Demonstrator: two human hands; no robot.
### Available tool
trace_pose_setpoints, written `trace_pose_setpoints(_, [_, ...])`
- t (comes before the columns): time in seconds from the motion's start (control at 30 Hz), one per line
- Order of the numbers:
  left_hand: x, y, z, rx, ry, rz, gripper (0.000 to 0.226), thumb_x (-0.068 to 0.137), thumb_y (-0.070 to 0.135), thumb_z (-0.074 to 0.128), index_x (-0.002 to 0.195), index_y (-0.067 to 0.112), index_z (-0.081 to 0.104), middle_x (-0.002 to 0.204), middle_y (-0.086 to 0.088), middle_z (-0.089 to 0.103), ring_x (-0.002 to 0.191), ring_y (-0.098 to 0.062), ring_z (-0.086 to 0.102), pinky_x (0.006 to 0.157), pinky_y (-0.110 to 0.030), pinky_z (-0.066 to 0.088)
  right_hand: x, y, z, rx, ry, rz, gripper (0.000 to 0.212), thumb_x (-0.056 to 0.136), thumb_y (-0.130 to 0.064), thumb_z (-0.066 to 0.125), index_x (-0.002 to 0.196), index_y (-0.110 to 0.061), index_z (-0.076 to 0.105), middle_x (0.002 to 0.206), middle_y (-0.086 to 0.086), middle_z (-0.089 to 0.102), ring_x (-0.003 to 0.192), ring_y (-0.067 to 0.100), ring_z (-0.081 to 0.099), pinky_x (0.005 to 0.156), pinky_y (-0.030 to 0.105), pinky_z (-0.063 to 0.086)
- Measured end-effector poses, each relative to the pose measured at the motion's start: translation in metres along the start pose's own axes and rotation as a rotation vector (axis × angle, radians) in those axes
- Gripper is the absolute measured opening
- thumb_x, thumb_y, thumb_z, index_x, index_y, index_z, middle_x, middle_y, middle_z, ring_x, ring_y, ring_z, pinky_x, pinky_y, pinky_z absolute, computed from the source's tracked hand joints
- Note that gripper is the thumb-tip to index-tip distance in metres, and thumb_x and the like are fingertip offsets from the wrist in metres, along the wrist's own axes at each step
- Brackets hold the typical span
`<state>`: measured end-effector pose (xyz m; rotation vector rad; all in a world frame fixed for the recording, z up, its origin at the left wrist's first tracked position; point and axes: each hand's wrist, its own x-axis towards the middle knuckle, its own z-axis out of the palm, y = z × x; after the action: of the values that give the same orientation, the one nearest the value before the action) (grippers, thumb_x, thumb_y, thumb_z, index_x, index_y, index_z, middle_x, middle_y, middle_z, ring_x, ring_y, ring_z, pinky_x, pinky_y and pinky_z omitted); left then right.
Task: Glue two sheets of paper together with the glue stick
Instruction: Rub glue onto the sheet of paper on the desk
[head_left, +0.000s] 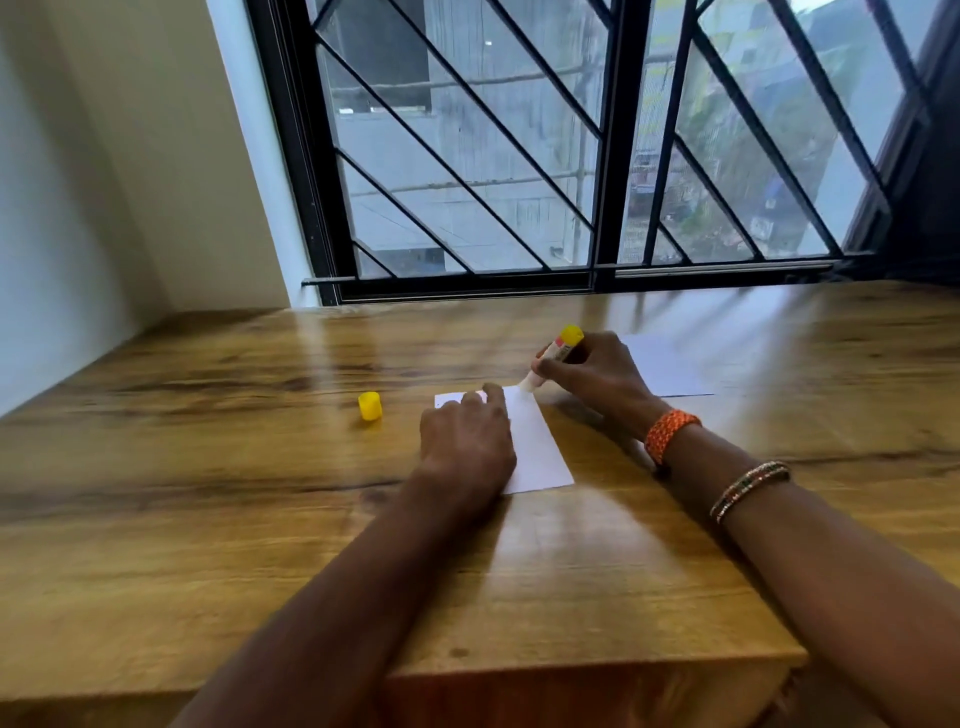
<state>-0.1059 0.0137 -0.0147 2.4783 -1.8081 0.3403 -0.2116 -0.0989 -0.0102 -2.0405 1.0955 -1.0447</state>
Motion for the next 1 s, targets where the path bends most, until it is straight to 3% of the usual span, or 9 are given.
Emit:
trace_pose_setpoints(0.07, [0.000, 0.000, 0.000, -0.010, 0.011, 0.024, 0.038, 0.097, 0.024, 0.034, 0.134, 0.016, 0.037, 0.126, -0.009, 0.056, 0.112, -0.030, 0.056, 0.081, -0.037, 0.042, 0.000, 0.001, 0.004, -0.068, 0.030, -0.005, 0.020, 0.075, -0.029, 0.072, 0.084, -0.011, 0.072, 0.082, 0.007, 0.072, 0.083, 0.025, 0.066, 0.085, 0.052, 0.050])
trace_pose_setpoints(0.13, [0.000, 0.000, 0.000, -0.034, 0.005, 0.046, 0.037, 0.096, 0.022, 0.035, 0.133, 0.018, 0.039, 0.125, -0.009, 0.055, 0.113, -0.030, 0.054, 0.082, -0.037, 0.041, -0.001, 0.000, 0.007, -0.115, 0.058, -0.008, 0.021, 0.075, -0.031, 0.071, 0.084, -0.011, 0.072, 0.082, 0.006, 0.072, 0.083, 0.023, 0.065, 0.087, 0.053, 0.048])
trace_pose_setpoints(0.33, [0.006, -0.002, 0.002, -0.041, 0.049, 0.158, 0.040, 0.092, 0.019, 0.042, 0.132, 0.016, 0.040, 0.132, -0.005, 0.047, 0.124, -0.026, 0.040, 0.099, -0.041, 0.031, 0.002, 0.000, 0.010, -0.146, 0.084, -0.011, 0.026, 0.078, -0.033, 0.070, 0.090, -0.011, 0.071, 0.092, 0.008, 0.072, 0.090, 0.023, 0.063, 0.091, 0.043, 0.042])
trace_pose_setpoints(0.53, [0.006, -0.006, 0.001, -0.037, 0.002, 0.158, 0.036, 0.094, 0.021, 0.036, 0.128, 0.015, 0.044, 0.131, -0.006, 0.044, 0.124, -0.026, 0.038, 0.100, -0.045, 0.024, 0.005, 0.000, 0.012, -0.179, 0.097, -0.027, 0.025, 0.080, -0.033, 0.068, 0.091, -0.010, 0.071, 0.090, 0.006, 0.070, 0.081, 0.016, 0.053, 0.077, 0.032, 0.026])
trace_pose_setpoints(1.0, [0.006, -0.007, 0.003, -0.075, -0.037, 0.145, 0.037, 0.095, 0.021, 0.034, 0.130, 0.018, 0.043, 0.130, -0.007, 0.042, 0.123, -0.028, 0.038, 0.098, -0.046, 0.026, 0.003, -0.001, 0.011, -0.208, 0.098, -0.002, 0.026, 0.079, -0.035, 0.066, 0.087, -0.011, 0.071, 0.078, 0.000, 0.062, 0.081, 0.017, 0.054, 0.077, 0.035, 0.032])
